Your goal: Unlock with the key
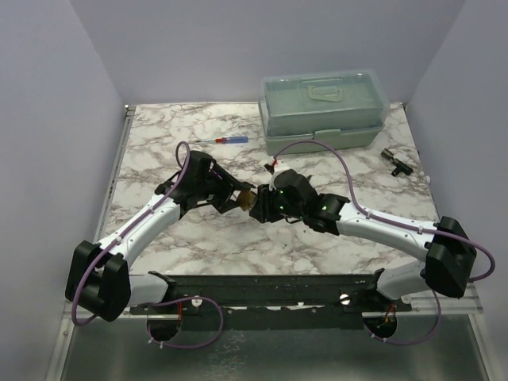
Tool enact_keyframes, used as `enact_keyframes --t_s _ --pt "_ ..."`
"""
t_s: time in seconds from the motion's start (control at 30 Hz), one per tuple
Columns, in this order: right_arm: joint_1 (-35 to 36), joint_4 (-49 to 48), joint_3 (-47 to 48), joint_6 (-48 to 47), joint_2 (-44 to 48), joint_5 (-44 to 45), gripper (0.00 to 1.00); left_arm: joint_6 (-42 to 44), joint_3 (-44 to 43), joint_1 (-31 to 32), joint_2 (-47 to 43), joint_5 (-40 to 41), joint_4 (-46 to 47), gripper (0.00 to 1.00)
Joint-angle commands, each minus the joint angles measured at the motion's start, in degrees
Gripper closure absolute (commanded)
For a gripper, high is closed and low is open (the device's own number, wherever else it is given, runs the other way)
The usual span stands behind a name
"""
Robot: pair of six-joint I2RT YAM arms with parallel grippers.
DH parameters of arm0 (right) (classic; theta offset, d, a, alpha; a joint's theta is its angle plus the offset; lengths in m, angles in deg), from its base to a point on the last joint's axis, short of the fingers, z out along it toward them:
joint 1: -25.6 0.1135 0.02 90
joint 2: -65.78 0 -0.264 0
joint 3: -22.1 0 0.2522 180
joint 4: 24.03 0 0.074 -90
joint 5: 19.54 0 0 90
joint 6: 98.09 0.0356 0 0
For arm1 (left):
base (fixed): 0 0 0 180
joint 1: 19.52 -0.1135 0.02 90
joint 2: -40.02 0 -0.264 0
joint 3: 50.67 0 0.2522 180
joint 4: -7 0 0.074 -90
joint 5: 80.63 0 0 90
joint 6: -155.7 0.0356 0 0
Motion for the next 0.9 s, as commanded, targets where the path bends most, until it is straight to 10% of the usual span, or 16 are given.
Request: enact_keyframes --t_s 0.0,0.87 --pt "-0.2 -1.5 2.3 0.4 -1.3 -0.7 0.64 0.4 -1.1 0.7 -2.1 -0.5 2.0 1.0" --pt "-0.2 -4.3 1.8 1.6 -2.8 3.7 1.0 2.7 -3.2 3.8 -5.0 -0.3 2.1 1.0"
